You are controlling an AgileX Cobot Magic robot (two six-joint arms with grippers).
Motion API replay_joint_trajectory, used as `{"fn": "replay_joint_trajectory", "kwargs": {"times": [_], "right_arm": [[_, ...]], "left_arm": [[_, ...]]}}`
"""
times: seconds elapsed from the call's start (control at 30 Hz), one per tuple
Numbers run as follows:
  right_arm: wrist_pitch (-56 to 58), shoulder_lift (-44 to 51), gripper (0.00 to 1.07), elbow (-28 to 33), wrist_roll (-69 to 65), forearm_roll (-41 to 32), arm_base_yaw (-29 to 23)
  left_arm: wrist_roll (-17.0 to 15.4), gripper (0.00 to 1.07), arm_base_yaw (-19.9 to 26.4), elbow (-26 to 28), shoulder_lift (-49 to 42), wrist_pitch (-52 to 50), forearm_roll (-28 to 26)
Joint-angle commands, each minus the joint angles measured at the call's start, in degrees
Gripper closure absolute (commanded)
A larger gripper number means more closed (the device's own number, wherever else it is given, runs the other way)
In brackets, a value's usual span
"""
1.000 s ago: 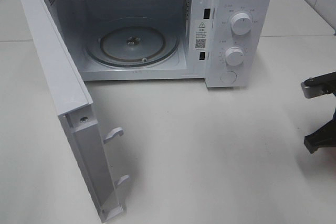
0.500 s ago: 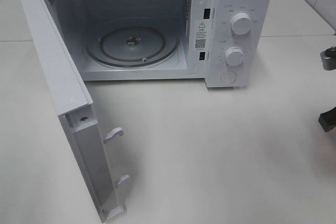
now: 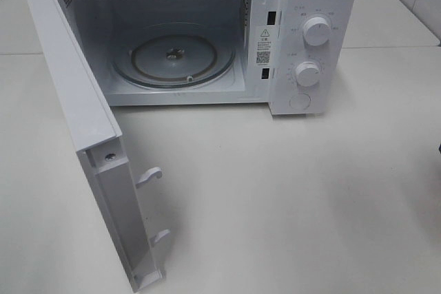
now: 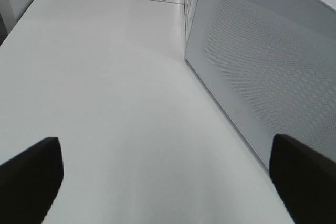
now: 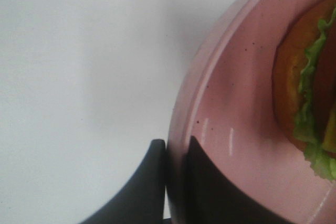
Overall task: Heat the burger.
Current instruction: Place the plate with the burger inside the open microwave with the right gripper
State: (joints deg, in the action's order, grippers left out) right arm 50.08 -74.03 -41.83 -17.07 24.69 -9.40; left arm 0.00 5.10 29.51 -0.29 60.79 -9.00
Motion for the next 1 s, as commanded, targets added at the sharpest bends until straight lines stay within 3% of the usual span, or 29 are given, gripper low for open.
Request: {"fn": "replay_joint_trajectory", "kwargs": {"times": [0.03,0.23,1.0], "right_arm": [[0.5,1.4,1.07,-0.2,2.3,-0.1,0.1],[0.6,1.8,1.07,-0.2,2.5,-0.7,-0.3],[8.1,1.8,1.07,-0.2,-1.8,7.8,-22.9]], "left_arm": [[0.0,0.04,0.1,-0.1,-0.5,-0.1,0.1],[0.0,0.04,0.1,-0.1,-0.5,-0.1,0.1],[0.0,0.04,0.1,-0.1,-0.5,-0.1,0.1]]}}
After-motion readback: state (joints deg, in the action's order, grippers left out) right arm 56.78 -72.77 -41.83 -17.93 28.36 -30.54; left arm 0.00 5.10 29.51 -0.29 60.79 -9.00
